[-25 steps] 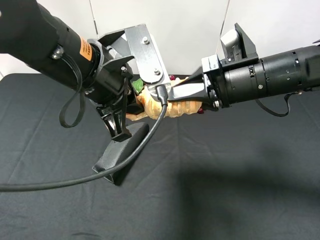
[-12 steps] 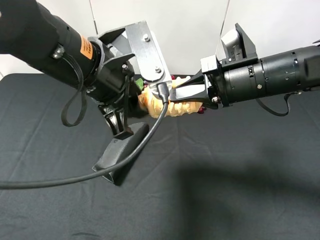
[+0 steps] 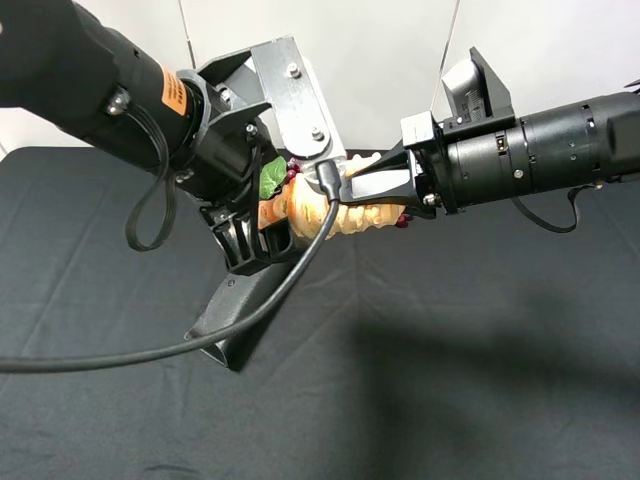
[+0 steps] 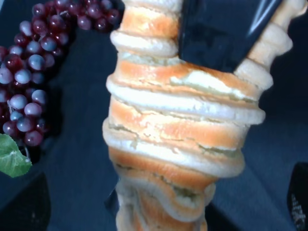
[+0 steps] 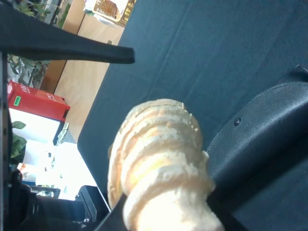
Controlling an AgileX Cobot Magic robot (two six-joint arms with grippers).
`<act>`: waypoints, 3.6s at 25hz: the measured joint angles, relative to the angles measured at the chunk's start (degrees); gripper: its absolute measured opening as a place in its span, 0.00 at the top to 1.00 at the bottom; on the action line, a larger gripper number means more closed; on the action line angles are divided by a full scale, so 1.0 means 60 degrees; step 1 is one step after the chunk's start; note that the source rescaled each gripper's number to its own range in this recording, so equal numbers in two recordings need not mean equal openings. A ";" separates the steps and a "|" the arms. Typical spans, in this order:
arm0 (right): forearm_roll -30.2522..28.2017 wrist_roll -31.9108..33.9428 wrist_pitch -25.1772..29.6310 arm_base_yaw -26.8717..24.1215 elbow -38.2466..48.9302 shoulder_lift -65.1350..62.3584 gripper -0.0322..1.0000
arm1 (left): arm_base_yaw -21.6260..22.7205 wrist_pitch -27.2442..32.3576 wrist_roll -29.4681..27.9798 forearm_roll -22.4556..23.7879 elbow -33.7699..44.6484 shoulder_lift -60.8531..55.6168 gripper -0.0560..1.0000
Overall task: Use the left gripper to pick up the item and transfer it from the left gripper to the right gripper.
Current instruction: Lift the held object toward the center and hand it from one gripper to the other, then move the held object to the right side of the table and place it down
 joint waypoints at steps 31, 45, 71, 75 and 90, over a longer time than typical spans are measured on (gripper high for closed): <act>0.0035 0.0231 -0.0171 0.0000 0.0000 0.0000 0.95 | 0.0000 0.6067 -0.6560 0.2267 0.0000 -0.5203 0.00; -0.0002 0.0363 -0.0193 0.0000 0.0000 0.0000 0.95 | 0.0000 0.7445 -0.7292 0.2618 0.1810 -0.8993 0.00; -0.0331 0.0940 -0.0664 0.0000 0.0000 0.0000 0.97 | -0.0008 0.6472 -0.6277 0.1061 0.4543 -1.1943 0.02; -0.0438 0.0943 -0.0714 0.0000 0.0000 0.0000 0.97 | 0.0465 0.6472 -0.6277 0.1051 0.4543 -1.1943 0.02; -0.0575 0.0951 -0.0723 0.0000 0.0000 0.0000 0.97 | 0.6528 0.6463 -0.6277 0.1059 0.4543 -1.2583 0.02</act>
